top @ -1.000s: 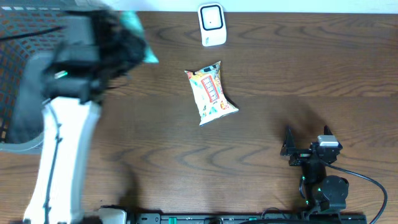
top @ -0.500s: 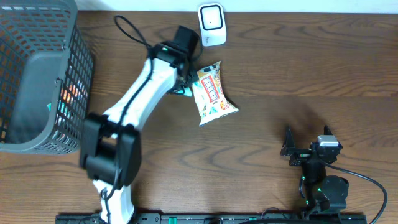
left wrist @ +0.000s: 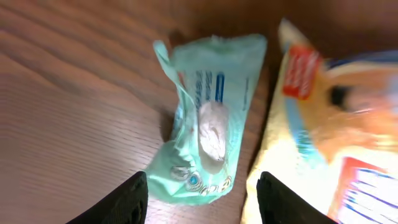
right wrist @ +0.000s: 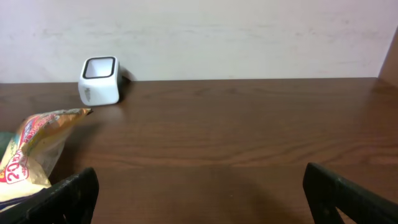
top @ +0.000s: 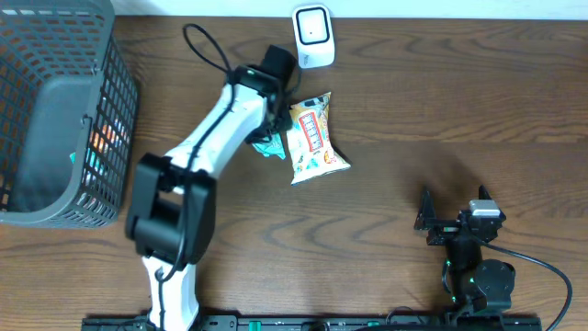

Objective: Scan the item barcode
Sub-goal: 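Lift the green wipes pack out and place it beside the orange pack, then reach the left gripper into the basket and grasp the orange Kleenex pack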

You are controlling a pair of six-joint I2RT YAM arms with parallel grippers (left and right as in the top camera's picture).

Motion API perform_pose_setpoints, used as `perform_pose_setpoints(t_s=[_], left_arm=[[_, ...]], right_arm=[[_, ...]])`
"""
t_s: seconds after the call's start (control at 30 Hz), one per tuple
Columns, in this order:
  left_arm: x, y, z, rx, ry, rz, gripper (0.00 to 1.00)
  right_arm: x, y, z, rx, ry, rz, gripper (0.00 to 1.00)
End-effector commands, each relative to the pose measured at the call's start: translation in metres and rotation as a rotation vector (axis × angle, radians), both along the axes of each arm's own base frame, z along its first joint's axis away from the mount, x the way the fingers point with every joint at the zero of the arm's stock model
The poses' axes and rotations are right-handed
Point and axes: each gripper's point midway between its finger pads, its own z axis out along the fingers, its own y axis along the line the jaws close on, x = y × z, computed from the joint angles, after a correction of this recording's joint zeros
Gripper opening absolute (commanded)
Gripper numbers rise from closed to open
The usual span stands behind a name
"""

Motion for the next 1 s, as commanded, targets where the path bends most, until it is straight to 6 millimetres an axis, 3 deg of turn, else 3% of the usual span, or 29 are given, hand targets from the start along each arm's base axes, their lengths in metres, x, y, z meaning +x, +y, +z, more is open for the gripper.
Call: perform_pose_setpoints(t_s=[0.0,0.07,0.13,0.27,0.37,0.47,0.57,0.7,0.8,0.97], left_arm=[[0.024,0.031,0.105,-0.052,-0.251,0.041,0.55],[0.025,0.059,0.140,-0.051,-0.342,0.103,0.58],[0.023,0.096,0.174,-0.018,-0.435,0.185,0.67],[0.000,0.187,0.235,0.101,-0.593,0.407,0.77],[-0.024,0.247,0.263,0.145,-0.662,0.554,0.80],[-0.050,0.304,0.274,0.202,-0.679,0.688,0.80],[-0.075,0.357,0.268,0.255,-0.647,0.831,0.80],[-0.099,0.406,0.237,0.296,-0.546,0.958,0.80],[-0.096,0.421,0.208,0.310,-0.446,0.900,0.80],[-0.068,0.413,0.152,0.237,-0.294,0.720,0.80]], right_arm=[[0.000,-0.001,0.000,-0.015,-0.001,-0.003,0.99],[0.000,-0.001,0.000,-0.014,-0.001,-0.003,0.99],[0.000,-0.001,0.000,-0.015,-0.001,-0.003,0.99],[0.000,-0.001,0.000,-0.015,-0.001,-0.003,0.99],[0.000,-0.001,0.000,-0.014,-0.001,-0.003,0.99],[0.000,-0.001,0.000,-0.015,-0.001,-0.003,0.99],[0.000,-0.001,0.000,-0.015,-0.001,-0.003,0.99],[0.000,-0.001,0.000,-0.015,-0.001,-0.003,0.99],[0.000,-0.001,0.000,-0.014,-0.001,-0.003,0.99],[0.000,-0.001,0.000,-0.015,-0.001,-0.003,0.99]])
